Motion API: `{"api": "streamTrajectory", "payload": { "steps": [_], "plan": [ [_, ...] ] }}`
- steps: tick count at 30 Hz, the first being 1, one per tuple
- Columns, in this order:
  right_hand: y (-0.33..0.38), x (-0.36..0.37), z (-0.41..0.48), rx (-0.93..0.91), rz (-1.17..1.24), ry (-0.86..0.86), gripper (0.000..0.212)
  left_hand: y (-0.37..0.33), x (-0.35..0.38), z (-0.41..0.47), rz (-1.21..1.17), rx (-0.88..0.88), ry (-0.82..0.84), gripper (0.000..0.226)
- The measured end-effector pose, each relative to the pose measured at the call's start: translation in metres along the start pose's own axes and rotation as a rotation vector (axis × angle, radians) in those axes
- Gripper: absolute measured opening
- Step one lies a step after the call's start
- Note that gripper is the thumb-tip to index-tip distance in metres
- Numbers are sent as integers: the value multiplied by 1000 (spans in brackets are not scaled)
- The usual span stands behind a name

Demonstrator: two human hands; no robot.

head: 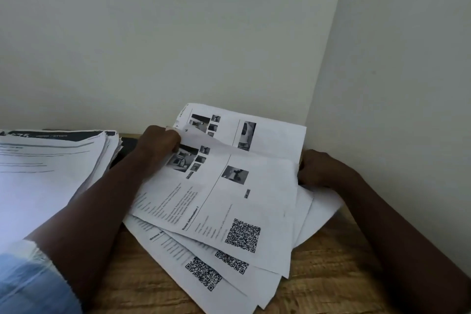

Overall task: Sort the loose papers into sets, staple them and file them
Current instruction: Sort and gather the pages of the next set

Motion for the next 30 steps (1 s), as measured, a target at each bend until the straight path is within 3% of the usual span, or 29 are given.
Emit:
{"api": "streamTrajectory", "payload": {
  "steps": [4, 7, 10, 14, 21, 23, 26, 30],
  "plan": [
    [-11, 5, 2, -33, 292, -21, 18, -4, -1, -5, 12, 33, -23, 25],
    [-26, 0, 7, 57, 189, -304, 18, -7, 2, -8, 34, 67, -25, 22],
    [-35, -16, 6, 60, 264, -601, 6, -10, 5, -10, 77, 88, -27, 18],
    [-31, -40, 5, 19, 335, -886, 14, -11, 7, -17, 269, 151, -22, 36],
    [-19, -86, -4, -95, 407, -1096, 24, -11, 21, -24, 479, 176, 1, 26],
    [-13, -98, -11, -134, 383, -1171, 23, -10, 24, -29, 440, 207, -1, 29],
    [-2, -117, -23, -218, 330, -1260, 22, -10, 30, -33, 281, 240, 57, 55],
    [20, -141, -37, -302, 252, -1307, 25, -14, 33, -35, 317, 219, 86, 61]
  ]
}}
Point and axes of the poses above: each hand's wrist, its own z-axis towards the middle knuckle, its own x-axis out of the palm, y = z × x, the point moved 1 cm from there along z, towards the middle knuckle, and after that the axes turned 4 degrees about z, right-handed, at the moved point
